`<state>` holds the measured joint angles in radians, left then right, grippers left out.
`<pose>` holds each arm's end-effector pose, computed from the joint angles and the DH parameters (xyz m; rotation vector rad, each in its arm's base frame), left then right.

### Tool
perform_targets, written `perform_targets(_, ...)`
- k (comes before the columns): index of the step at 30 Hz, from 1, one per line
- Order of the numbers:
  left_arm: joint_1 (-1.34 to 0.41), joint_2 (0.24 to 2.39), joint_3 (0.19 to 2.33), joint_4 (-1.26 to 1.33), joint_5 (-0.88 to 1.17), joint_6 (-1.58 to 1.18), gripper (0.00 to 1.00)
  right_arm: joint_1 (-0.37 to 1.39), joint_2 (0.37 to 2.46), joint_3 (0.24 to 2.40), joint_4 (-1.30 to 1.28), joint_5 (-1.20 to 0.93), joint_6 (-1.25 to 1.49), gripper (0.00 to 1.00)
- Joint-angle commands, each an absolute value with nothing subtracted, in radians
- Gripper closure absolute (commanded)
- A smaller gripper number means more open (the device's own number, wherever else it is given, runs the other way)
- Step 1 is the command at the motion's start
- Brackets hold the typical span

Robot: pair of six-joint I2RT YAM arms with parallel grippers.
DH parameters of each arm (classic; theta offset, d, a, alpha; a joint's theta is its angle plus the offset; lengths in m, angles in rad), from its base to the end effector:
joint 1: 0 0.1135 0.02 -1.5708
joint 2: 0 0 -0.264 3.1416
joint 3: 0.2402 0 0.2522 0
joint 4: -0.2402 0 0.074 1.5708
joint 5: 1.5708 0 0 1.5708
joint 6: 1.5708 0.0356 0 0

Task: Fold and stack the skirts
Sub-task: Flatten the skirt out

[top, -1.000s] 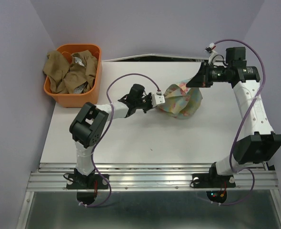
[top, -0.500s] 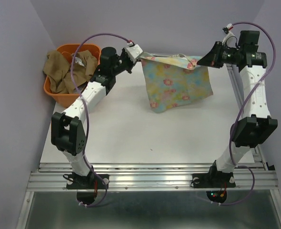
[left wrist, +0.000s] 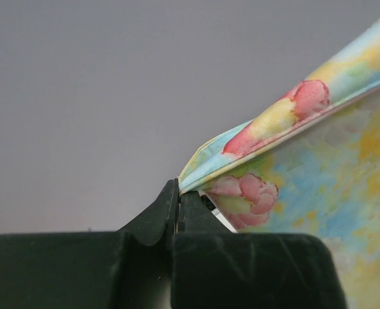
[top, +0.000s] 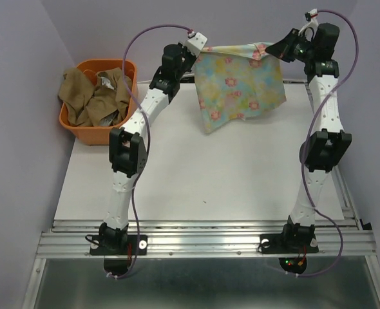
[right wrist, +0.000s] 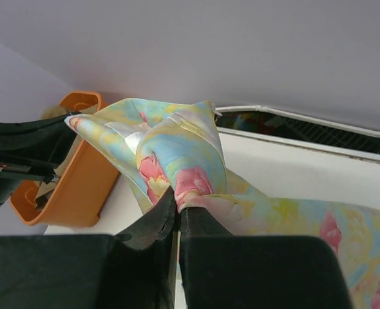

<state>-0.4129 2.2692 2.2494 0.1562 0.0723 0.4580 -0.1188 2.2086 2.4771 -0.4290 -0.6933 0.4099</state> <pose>0.4976 -0.2208 0.3857 0.6586 1.2747 -0.0148 0.4967 -0.0364 0.4322 -0.0598 1.7610 0.8099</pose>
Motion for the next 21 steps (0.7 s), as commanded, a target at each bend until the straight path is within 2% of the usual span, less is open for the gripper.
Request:
perform_targets(1,-0.374,2.220,2.419,0.215,-0.158,0.511,1.00,-0.149,2.126,2.505,-0.144,-0.618,0.440,0.99)
perform_targets(4,-0.376,2.110,2.256,0.285,-0.164,0.534,1.00,-0.149,2.059,2.374,-0.130,-0.676,0.371,0.99)
perform_targets(5,-0.376,2.020,2.097,0.313,-0.152,0.554,1.00,-0.149,2.001,2.323,-0.130,-0.716,0.318,0.99)
perform_targets(9,-0.379,1.807,1.705,0.403,-0.091,0.577,1.00,-0.149,1.846,2.051,-0.172,-0.840,0.128,0.99)
perform_targets(14,-0.454,1.551,1.140,0.446,-0.012,0.643,1.00,-0.138,1.720,1.748,-0.434,-0.906,-0.176,0.99)
perform_targets(15,-0.475,1.517,1.062,0.446,-0.006,0.652,1.00,-0.138,1.701,1.655,-0.495,-0.917,-0.325,0.92)
perform_targets(16,-0.532,1.443,0.934,0.422,0.042,0.669,1.00,-0.127,1.666,1.575,-0.647,-0.925,-0.482,0.75)
perform_targets(17,-0.566,1.399,0.933,0.401,0.054,0.679,0.94,-0.127,1.646,1.574,-0.716,-0.919,-0.483,0.75)
perform_targets(18,-0.599,1.356,0.819,0.370,0.061,0.677,0.71,-0.127,1.599,1.489,-0.780,-0.885,-0.612,0.44)
perform_targets(19,-0.653,1.254,0.728,0.348,0.105,0.655,0.47,-0.127,1.568,1.439,-0.849,-0.850,-0.649,0.28)
perform_targets(20,-0.667,1.202,0.698,0.277,0.153,0.640,0.08,-0.127,1.539,1.355,-0.854,-0.763,-0.672,0.05)
perform_targets(21,-0.684,1.153,0.675,0.241,0.193,0.631,0.01,-0.127,1.507,1.321,-0.857,-0.723,-0.698,0.03)
